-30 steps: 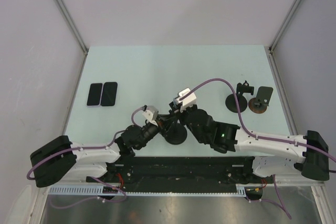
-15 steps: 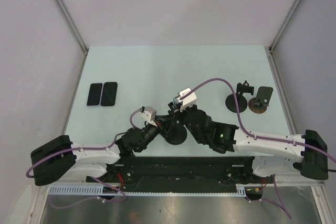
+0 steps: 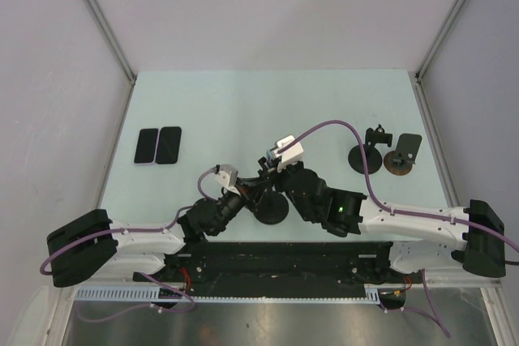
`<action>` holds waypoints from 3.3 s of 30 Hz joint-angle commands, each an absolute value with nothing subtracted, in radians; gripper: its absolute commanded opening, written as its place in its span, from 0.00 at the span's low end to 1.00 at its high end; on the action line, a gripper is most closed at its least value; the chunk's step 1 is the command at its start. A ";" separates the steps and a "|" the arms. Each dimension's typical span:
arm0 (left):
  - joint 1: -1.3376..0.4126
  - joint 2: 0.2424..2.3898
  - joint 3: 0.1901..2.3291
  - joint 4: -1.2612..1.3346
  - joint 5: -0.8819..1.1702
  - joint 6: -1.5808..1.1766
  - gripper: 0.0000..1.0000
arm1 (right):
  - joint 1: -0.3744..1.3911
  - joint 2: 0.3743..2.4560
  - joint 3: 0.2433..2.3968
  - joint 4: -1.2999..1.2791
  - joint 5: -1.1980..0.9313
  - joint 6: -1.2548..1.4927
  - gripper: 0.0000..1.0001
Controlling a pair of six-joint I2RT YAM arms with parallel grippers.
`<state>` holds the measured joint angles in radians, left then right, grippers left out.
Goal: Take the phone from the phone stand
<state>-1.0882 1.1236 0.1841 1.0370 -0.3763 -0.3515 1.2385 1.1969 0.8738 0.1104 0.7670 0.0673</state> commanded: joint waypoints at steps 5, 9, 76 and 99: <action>-1.049 1.117 0.095 0.930 -0.678 -0.476 0.00 | 1.117 1.123 0.899 0.063 1.259 -0.126 0.00; -1.051 1.109 0.089 0.930 -0.666 -0.491 0.00 | 1.105 1.137 0.899 0.094 1.266 -0.141 0.00; -0.982 1.241 0.258 1.250 -0.290 -0.052 0.85 | 1.095 0.761 0.824 0.043 0.785 -0.123 0.00; -1.271 1.046 0.554 0.887 -0.472 0.403 1.00 | 1.097 0.743 0.969 -0.094 0.888 0.179 0.00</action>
<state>-1.2087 0.9707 0.4286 0.9249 -0.4728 0.2253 1.0912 0.7815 0.9020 -0.1341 0.8452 0.0765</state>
